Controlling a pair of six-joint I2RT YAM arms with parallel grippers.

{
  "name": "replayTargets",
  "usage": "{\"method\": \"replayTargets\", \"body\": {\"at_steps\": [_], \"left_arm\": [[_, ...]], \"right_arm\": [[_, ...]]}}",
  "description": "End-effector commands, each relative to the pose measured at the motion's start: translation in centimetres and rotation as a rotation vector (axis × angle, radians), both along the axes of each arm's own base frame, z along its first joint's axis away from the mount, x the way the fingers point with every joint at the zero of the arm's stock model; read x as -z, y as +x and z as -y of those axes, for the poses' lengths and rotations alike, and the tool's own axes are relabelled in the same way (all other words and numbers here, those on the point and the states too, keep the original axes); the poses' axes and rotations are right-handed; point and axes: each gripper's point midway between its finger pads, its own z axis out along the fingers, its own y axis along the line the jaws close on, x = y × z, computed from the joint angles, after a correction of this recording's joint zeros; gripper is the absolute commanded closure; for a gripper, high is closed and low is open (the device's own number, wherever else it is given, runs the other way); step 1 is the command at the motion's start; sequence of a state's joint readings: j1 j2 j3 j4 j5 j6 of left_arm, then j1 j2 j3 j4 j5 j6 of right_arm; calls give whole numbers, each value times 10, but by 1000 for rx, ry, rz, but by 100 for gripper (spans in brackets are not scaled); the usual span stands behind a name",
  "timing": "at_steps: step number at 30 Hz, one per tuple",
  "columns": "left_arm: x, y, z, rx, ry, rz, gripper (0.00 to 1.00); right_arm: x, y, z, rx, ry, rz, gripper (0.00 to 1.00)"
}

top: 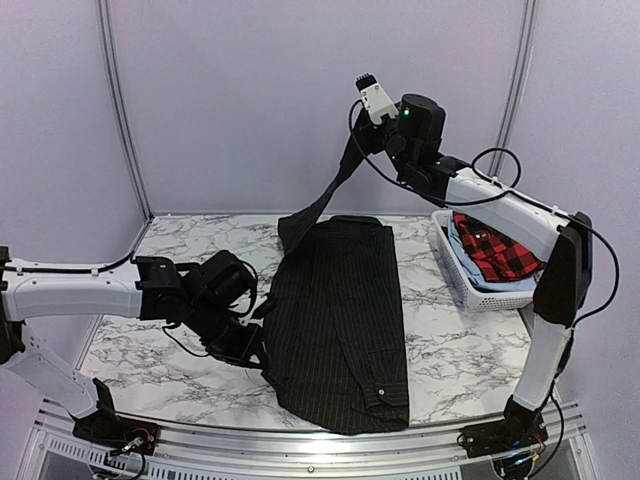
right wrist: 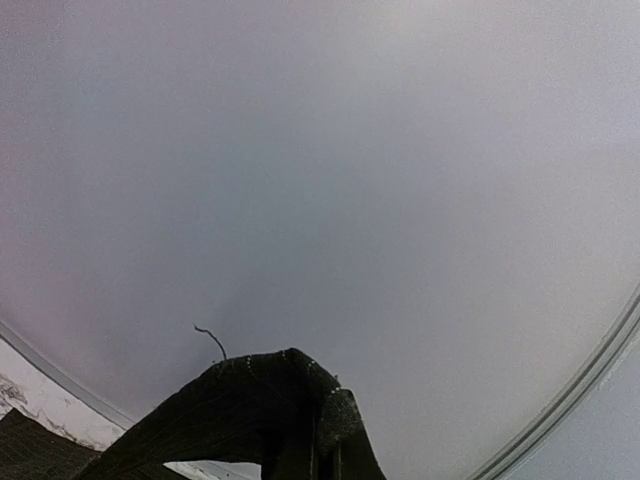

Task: Fold and stack the long sleeve shirts
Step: Pick up the 1/3-folded shirt from the center of the board, then fold the 1/3-folded shirt at the center of the board.

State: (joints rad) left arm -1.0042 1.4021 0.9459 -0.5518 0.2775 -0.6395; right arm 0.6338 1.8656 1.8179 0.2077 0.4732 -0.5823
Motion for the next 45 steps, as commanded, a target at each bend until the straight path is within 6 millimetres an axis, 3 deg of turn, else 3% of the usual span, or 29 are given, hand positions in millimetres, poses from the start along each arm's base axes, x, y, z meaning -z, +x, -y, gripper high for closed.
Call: {"method": "replayTargets", "body": {"at_steps": [1, 8, 12, 23, 31, 45], "left_arm": [[-9, -19, 29, 173, -20, -28, 100], [-7, -32, 67, 306, -45, -65, 100], [-2, -37, 80, 346, -51, -94, 100], [-15, -41, 111, 421, -119, -108, 100], [-9, -46, 119, 444, -123, -141, 100], [-22, -49, 145, 489, -180, -154, 98]], "right_arm": [[-36, -13, 26, 59, 19, 83, 100], [-39, -16, 58, 140, 2, 96, 100], [-37, -19, 79, 190, -3, 97, 100], [-33, -29, 117, 288, -33, 97, 100], [-32, -30, 124, 319, -60, 96, 100], [-60, -33, 123, 316, -67, 137, 100]]}}
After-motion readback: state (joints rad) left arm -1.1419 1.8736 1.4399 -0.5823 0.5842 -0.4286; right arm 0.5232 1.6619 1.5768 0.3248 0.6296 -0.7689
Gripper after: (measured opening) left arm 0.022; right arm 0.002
